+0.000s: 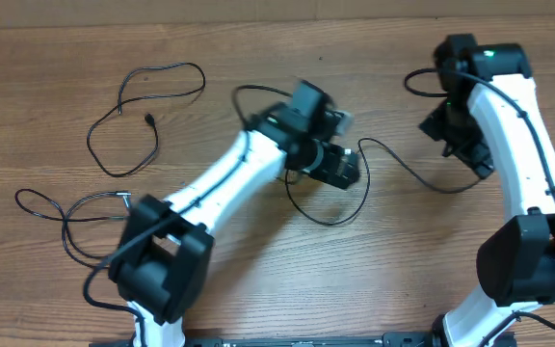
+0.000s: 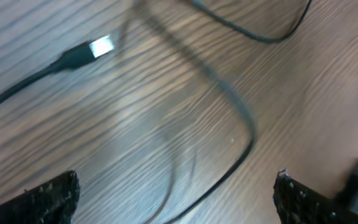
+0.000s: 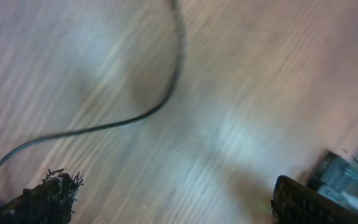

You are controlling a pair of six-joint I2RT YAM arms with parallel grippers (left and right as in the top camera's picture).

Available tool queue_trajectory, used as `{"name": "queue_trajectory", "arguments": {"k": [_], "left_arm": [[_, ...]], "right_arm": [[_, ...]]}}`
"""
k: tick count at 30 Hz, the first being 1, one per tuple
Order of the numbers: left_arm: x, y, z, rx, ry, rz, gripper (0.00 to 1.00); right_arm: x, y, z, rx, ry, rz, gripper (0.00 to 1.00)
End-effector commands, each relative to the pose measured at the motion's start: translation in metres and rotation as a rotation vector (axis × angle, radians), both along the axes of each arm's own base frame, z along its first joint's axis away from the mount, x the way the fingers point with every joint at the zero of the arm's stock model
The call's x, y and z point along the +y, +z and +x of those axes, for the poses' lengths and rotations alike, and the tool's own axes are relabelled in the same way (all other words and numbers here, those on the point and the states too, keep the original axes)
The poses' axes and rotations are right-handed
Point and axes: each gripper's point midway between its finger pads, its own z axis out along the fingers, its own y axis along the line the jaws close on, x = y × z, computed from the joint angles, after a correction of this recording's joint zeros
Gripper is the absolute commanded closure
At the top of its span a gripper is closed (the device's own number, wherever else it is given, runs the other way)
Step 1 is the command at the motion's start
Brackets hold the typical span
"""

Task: Untangle cables

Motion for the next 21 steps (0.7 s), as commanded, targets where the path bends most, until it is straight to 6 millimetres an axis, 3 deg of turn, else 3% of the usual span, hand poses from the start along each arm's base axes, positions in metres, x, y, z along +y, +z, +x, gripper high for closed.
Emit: {"name": "queue_trajectory", "arguments": {"k": [1,8,9,11,14,16,21], "left_arm": [[-0.005,-0.003,0.015,-0.145,0.133,0.129,0.00],[-0.031,0.000,0.007,-0.200,0.127,0.110,0.04],[-0.033,-0.002,0.006,-0.200,0.123,0.109,0.09],[-0.038,-0.004,0.005,-0.202,0.116,0.104,0.29],[-0.046,-0.010,0.004,-0.195,0.104,0.087,0.62],[-0.053,-0.014,0.001,-0.183,0.091,0.068,0.93],[-0.053,-0.023,-0.001,-0.163,0.083,0.082,0.96]], "right_arm": [[-0.017,0.009,-0.001,-0.026,-0.063,-0.038,0.00],[-0.027,0.009,0.010,-0.079,-0.091,-0.037,0.00],[-0.027,0.008,0.015,-0.099,-0.092,-0.036,0.00],[-0.027,0.008,0.023,-0.136,-0.092,-0.036,0.00],[-0.028,0.009,0.038,-0.197,-0.093,-0.035,0.00],[-0.028,0.010,0.046,-0.233,-0.094,-0.034,0.00],[-0.029,0.013,0.065,-0.314,-0.095,-0.033,0.00]]}}
